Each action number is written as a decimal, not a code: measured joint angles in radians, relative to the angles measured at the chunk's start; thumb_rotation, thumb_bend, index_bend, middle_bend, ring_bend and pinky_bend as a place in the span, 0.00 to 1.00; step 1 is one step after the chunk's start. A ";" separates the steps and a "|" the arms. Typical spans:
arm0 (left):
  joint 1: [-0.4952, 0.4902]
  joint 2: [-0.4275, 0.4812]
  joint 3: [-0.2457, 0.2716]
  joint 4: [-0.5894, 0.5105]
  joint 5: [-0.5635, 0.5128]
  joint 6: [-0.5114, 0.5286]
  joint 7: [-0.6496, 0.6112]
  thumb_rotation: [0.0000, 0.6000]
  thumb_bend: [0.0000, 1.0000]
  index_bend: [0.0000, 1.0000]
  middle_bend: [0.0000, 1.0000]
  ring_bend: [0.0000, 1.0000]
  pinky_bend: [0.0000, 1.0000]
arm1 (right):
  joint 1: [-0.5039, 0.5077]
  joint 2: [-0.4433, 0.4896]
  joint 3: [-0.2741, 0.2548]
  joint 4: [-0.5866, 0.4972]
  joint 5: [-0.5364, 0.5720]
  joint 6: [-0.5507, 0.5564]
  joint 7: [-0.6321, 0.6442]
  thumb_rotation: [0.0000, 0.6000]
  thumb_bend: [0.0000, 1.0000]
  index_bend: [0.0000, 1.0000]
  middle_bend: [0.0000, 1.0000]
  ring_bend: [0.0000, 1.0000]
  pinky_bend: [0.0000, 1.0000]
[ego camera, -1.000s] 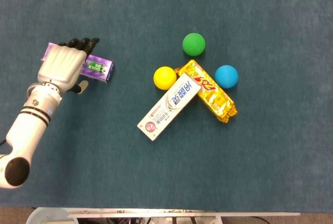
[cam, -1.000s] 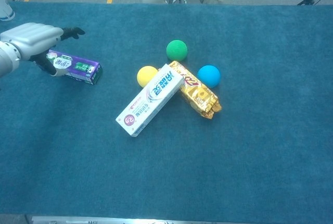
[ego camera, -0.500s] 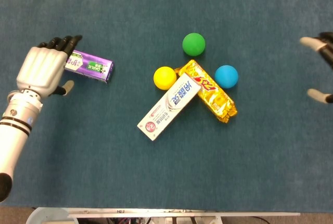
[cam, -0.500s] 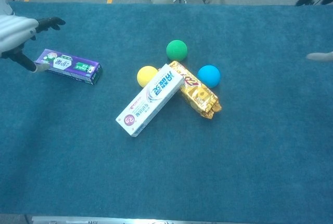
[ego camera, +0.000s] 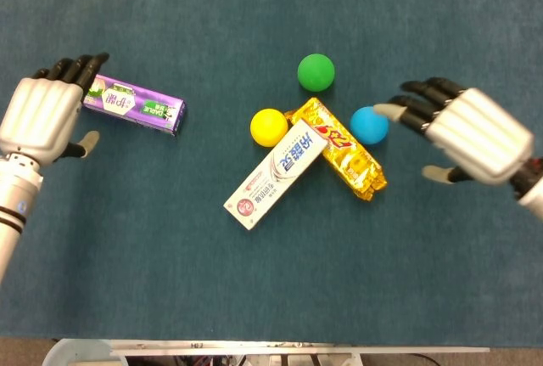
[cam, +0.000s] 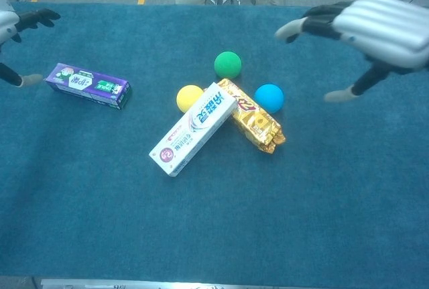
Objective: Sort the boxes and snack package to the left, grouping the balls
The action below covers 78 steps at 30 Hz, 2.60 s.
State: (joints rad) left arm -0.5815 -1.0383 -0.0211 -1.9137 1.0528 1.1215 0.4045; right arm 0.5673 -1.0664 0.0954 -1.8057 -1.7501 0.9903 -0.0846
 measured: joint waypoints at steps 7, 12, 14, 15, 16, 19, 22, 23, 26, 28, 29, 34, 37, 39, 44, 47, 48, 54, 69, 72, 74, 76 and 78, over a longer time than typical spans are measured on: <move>0.032 0.044 0.004 -0.032 0.023 0.020 -0.019 1.00 0.27 0.00 0.13 0.15 0.28 | 0.113 -0.122 0.031 0.029 0.057 -0.152 -0.117 1.00 0.05 0.16 0.26 0.16 0.24; 0.058 0.074 0.008 -0.049 0.045 0.030 -0.042 1.00 0.27 0.00 0.13 0.15 0.28 | 0.175 -0.215 0.055 0.076 0.129 -0.219 -0.210 1.00 0.05 0.16 0.26 0.16 0.24; 0.065 0.085 0.009 -0.055 0.052 0.030 -0.049 1.00 0.27 0.00 0.13 0.15 0.28 | 0.202 -0.257 0.064 0.101 0.166 -0.247 -0.247 1.00 0.05 0.16 0.26 0.16 0.24; 0.068 0.089 0.009 -0.058 0.055 0.031 -0.052 1.00 0.27 0.00 0.13 0.15 0.28 | 0.214 -0.275 0.068 0.113 0.181 -0.258 -0.262 1.00 0.05 0.16 0.26 0.16 0.24; 0.071 0.093 0.009 -0.060 0.059 0.031 -0.055 1.00 0.27 0.00 0.13 0.15 0.28 | 0.229 -0.298 0.072 0.127 0.201 -0.273 -0.281 1.00 0.05 0.16 0.26 0.16 0.24; 0.082 0.107 0.009 -0.067 0.068 0.032 -0.068 1.00 0.27 0.00 0.13 0.15 0.28 | 0.267 -0.350 0.081 0.164 0.244 -0.302 -0.327 1.00 0.05 0.16 0.26 0.15 0.24; 0.092 0.117 0.009 -0.069 0.076 0.033 -0.083 1.00 0.27 0.00 0.13 0.15 0.28 | 0.300 -0.398 0.088 0.200 0.278 -0.320 -0.375 1.00 0.05 0.16 0.26 0.14 0.24; 0.096 0.121 0.009 -0.069 0.078 0.033 -0.090 1.00 0.27 0.00 0.13 0.15 0.28 | 0.309 -0.412 0.090 0.211 0.288 -0.323 -0.389 1.00 0.05 0.16 0.26 0.14 0.24; 0.108 0.132 0.009 -0.070 0.086 0.033 -0.107 1.00 0.27 0.00 0.13 0.15 0.28 | 0.333 -0.445 0.094 0.235 0.323 -0.331 -0.428 1.00 0.05 0.16 0.26 0.14 0.24; 0.114 0.138 0.010 -0.069 0.090 0.031 -0.119 1.00 0.27 0.00 0.13 0.15 0.28 | 0.346 -0.459 0.093 0.247 0.343 -0.334 -0.458 1.00 0.05 0.16 0.26 0.14 0.24; 0.118 0.143 0.010 -0.069 0.094 0.029 -0.125 1.00 0.27 0.00 0.13 0.15 0.28 | 0.351 -0.465 0.092 0.251 0.351 -0.334 -0.471 1.00 0.05 0.16 0.26 0.14 0.24; 0.127 0.153 0.010 -0.067 0.106 0.017 -0.142 1.00 0.27 0.00 0.13 0.15 0.28 | 0.373 -0.494 0.077 0.265 0.400 -0.331 -0.533 1.00 0.05 0.16 0.26 0.14 0.24; 0.133 0.156 0.010 -0.068 0.121 0.015 -0.149 1.00 0.27 0.00 0.13 0.15 0.28 | 0.382 -0.509 0.066 0.269 0.424 -0.320 -0.568 1.00 0.05 0.16 0.26 0.14 0.24; 0.138 0.158 0.011 -0.069 0.130 0.014 -0.157 1.00 0.27 0.00 0.13 0.15 0.28 | 0.386 -0.518 0.058 0.270 0.435 -0.312 -0.590 1.00 0.05 0.16 0.26 0.14 0.24; 0.147 0.162 0.010 -0.065 0.147 0.009 -0.174 1.00 0.27 0.00 0.13 0.15 0.28 | 0.393 -0.537 0.034 0.278 0.463 -0.284 -0.638 1.00 0.06 0.22 0.30 0.16 0.26; 0.149 0.162 0.010 -0.062 0.154 0.001 -0.180 1.00 0.27 0.00 0.13 0.15 0.28 | 0.392 -0.550 0.022 0.287 0.464 -0.257 -0.659 1.00 0.07 0.27 0.33 0.19 0.29; 0.150 0.162 0.010 -0.061 0.156 -0.001 -0.181 1.00 0.27 0.00 0.13 0.15 0.28 | 0.393 -0.554 0.017 0.291 0.465 -0.252 -0.666 1.00 0.08 0.29 0.33 0.20 0.30; 0.153 0.159 0.007 -0.056 0.164 -0.013 -0.193 1.00 0.27 0.00 0.13 0.15 0.27 | 0.395 -0.577 -0.006 0.311 0.471 -0.229 -0.690 1.00 0.11 0.41 0.39 0.27 0.36; 0.160 0.162 -0.001 -0.025 0.159 -0.042 -0.228 1.00 0.27 0.00 0.13 0.15 0.27 | 0.385 -0.618 -0.006 0.356 0.406 -0.148 -0.595 1.00 0.20 0.70 0.57 0.48 0.62; 0.158 0.167 -0.004 -0.017 0.153 -0.059 -0.244 1.00 0.27 0.00 0.13 0.15 0.27 | 0.380 -0.617 0.003 0.353 0.396 -0.131 -0.552 1.00 0.20 0.71 0.58 0.50 0.63; 0.155 0.170 -0.005 -0.012 0.151 -0.070 -0.252 1.00 0.27 0.00 0.14 0.15 0.27 | 0.375 -0.613 0.012 0.348 0.387 -0.114 -0.518 1.00 0.20 0.71 0.59 0.50 0.64; 0.153 0.173 -0.007 -0.009 0.152 -0.080 -0.258 1.00 0.27 0.00 0.14 0.15 0.27 | 0.369 -0.607 0.023 0.338 0.379 -0.094 -0.482 1.00 0.20 0.71 0.59 0.51 0.65; 0.149 0.176 -0.007 -0.007 0.153 -0.091 -0.263 1.00 0.27 0.00 0.13 0.15 0.27 | 0.364 -0.601 0.031 0.329 0.376 -0.080 -0.462 1.00 0.20 0.71 0.59 0.51 0.65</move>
State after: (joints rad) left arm -0.4325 -0.8618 -0.0286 -1.9204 1.2056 1.0304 0.1419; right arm 0.9317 -1.6670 0.1267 -1.4767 -1.3737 0.9098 -0.5471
